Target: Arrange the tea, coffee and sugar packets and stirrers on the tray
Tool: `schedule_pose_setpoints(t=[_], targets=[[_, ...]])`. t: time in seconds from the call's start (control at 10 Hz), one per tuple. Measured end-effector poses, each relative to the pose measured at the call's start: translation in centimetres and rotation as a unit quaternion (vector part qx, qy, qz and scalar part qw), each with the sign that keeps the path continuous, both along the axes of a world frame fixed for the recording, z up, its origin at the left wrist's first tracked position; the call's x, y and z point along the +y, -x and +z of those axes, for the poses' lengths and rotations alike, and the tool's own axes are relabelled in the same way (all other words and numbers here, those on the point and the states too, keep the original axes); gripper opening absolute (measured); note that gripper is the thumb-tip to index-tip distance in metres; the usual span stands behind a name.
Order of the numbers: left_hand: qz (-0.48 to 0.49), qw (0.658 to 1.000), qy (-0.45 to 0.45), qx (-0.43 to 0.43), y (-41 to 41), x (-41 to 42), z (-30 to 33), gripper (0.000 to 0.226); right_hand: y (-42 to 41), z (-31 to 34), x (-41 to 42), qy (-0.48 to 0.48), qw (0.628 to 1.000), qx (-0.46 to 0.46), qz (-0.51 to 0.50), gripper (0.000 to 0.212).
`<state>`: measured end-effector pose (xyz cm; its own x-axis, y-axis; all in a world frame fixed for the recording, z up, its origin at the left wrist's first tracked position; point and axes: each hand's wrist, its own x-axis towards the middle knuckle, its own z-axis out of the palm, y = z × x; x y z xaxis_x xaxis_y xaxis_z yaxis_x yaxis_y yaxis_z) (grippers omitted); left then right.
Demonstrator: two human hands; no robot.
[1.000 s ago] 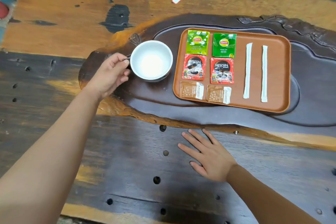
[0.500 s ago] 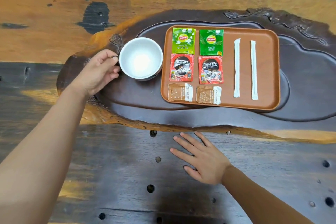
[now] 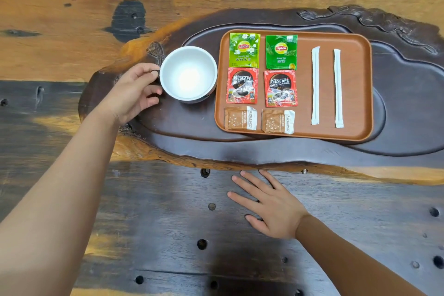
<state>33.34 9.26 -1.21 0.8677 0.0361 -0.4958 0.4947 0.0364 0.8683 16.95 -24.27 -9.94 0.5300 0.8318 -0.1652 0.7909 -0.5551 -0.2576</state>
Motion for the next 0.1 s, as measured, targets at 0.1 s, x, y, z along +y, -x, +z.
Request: schedule_pose_setpoints(t=[0.1], targets=[[0.122,0.992,-0.008,-0.013,1.25,-0.39,0.07,0.011,0.03,-0.04,0.14,-0.002,1.000,0.005,-0.002,0.059]])
